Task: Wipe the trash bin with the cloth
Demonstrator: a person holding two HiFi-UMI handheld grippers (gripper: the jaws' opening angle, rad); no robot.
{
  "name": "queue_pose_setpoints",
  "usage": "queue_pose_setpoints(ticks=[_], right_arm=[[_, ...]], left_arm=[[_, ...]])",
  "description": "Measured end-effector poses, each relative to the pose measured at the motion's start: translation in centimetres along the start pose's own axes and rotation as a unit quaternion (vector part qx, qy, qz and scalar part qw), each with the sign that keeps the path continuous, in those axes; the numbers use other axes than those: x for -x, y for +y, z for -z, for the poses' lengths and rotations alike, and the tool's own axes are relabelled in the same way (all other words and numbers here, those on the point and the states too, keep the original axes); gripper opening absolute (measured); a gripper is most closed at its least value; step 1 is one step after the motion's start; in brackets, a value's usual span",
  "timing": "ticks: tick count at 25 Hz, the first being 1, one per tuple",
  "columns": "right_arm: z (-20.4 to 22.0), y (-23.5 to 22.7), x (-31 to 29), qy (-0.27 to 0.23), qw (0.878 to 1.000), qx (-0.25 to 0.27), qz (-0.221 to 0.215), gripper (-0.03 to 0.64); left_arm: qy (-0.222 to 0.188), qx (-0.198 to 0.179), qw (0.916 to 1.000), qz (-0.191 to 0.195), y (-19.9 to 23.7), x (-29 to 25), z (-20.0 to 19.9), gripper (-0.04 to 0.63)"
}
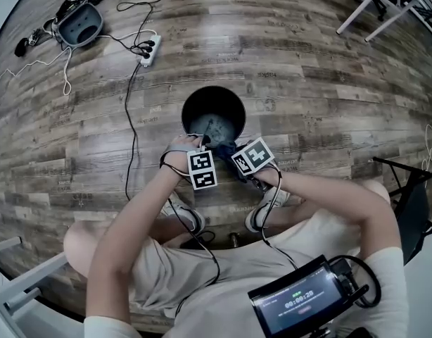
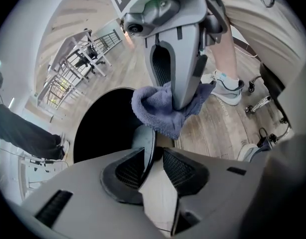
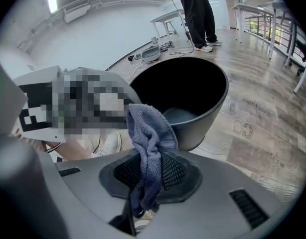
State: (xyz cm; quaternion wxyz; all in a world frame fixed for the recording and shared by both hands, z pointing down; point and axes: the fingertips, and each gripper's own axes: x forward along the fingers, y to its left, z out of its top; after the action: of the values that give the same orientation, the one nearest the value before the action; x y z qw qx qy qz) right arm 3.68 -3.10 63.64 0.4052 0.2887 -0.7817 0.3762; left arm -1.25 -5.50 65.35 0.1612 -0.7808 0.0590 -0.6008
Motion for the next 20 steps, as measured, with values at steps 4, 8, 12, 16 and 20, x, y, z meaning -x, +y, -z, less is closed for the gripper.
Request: queue_pose_setpoints(ticks=[4,8,12,16,20], right_arm=[[-1.0,-0.9,-1.8,-0.016,1.000,-0.016,0.013,0.080],[-0.3,-1.4,-3.7,-0.016,0.999,-0.030,0.020,0.080],[0.3,-1.8,-5.5,-0.018,0.999,-0.034,0.027,0.080],[1.1,-2.6,-7.5,-0.018,0.999,-0.029,0.034,0.080],[2.1,-3.6,-9.5,-0.013,0.999,-0.021,0.042,0.080]], left_arm=[[-0.008,-0.006,0.9999,0.003,0.0,0.0,-0.2,0.129],[-0.011,-0.012,0.9999,0.004,0.0,0.0,-0.3,0.127],[-0.013,-0.016,0.9998,0.003,0.1,0.1,-0.2,0.127],[-0.015,-0.016,0.9998,0.003,0.1,0.1,-0.2,0.127],[-0.013,-0.017,0.9998,0.001,0.1,0.1,-0.2,0.127]])
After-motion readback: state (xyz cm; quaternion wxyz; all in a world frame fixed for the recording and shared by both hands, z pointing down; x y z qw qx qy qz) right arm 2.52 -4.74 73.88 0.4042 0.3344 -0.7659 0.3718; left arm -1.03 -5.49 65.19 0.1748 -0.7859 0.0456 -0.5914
